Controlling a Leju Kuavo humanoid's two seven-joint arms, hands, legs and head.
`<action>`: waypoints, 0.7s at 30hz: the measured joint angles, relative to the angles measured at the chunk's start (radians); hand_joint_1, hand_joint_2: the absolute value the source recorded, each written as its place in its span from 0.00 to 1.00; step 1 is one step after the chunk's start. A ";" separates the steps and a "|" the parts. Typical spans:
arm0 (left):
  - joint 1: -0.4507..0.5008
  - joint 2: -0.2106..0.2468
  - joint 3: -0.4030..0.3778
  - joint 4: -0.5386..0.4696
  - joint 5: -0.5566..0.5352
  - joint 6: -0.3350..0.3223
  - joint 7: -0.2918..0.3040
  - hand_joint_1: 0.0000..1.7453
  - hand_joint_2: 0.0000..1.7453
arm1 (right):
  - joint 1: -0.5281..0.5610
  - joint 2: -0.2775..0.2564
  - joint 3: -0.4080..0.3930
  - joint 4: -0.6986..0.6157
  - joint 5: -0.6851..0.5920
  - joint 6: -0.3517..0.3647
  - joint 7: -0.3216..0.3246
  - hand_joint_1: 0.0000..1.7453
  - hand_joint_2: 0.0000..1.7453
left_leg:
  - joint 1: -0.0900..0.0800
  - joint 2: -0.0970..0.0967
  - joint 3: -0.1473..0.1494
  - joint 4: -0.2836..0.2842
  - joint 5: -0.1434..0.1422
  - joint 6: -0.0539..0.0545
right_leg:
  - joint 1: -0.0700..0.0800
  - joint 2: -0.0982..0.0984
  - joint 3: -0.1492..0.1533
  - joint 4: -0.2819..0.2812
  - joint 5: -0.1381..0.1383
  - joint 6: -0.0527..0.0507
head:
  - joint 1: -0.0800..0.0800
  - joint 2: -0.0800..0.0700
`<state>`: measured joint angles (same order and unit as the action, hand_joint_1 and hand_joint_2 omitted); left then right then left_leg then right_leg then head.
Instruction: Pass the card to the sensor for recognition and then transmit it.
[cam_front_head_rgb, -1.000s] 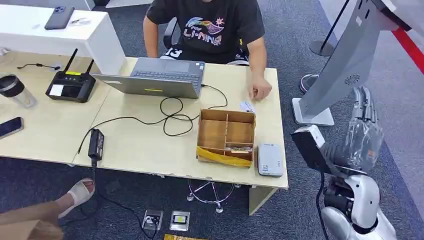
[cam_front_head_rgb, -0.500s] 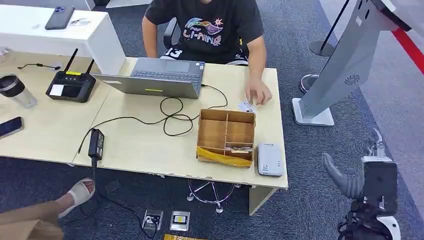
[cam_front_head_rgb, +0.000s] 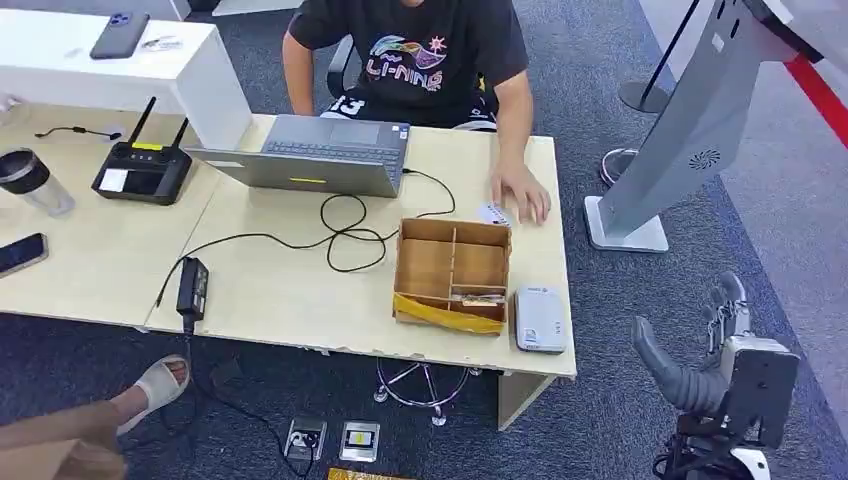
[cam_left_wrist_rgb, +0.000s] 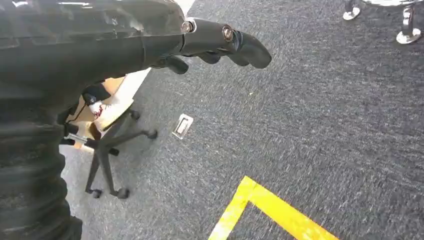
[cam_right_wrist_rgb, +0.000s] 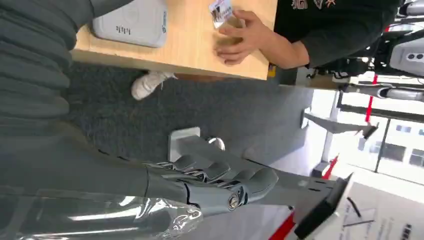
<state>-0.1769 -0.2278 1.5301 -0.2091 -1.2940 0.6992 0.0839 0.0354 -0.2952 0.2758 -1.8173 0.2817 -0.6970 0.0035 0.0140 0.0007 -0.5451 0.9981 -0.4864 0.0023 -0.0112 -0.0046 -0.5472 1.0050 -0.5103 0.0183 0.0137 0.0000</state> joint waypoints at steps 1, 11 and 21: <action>0.000 -0.006 0.000 -0.005 0.000 0.000 0.000 0.00 1.00 | -0.002 0.007 0.003 0.003 0.072 0.000 0.006 0.00 1.00 | 0.000 0.000 0.000 0.000 0.000 0.000 | 0.000 0.000 0.000 0.000 0.000 0.000 | 0.000 0.000; -0.006 -0.029 0.003 -0.034 -0.007 0.000 0.002 0.00 1.00 | -0.068 0.056 0.145 0.004 0.667 0.001 0.100 0.00 1.00 | 0.000 -0.001 -0.001 0.000 0.000 0.000 | 0.000 -0.001 0.000 0.000 0.000 0.000 | 0.000 0.000; -0.006 -0.048 0.003 -0.054 -0.015 0.000 0.024 0.00 1.00 | -0.161 0.097 0.290 0.013 0.908 0.038 0.134 0.00 1.00 | 0.000 -0.001 -0.001 0.000 0.000 0.000 | 0.000 -0.001 0.000 0.000 0.000 0.000 | 0.000 0.000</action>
<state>-0.1830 -0.2762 1.5332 -0.2628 -1.3085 0.6992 0.1080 -0.1258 -0.1980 0.5656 -1.8048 1.1900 -0.6594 0.1372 0.0140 -0.0006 -0.5460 0.9979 -0.4860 0.0022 -0.0111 -0.0052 -0.5472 1.0053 -0.5105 0.0180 0.0137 0.0000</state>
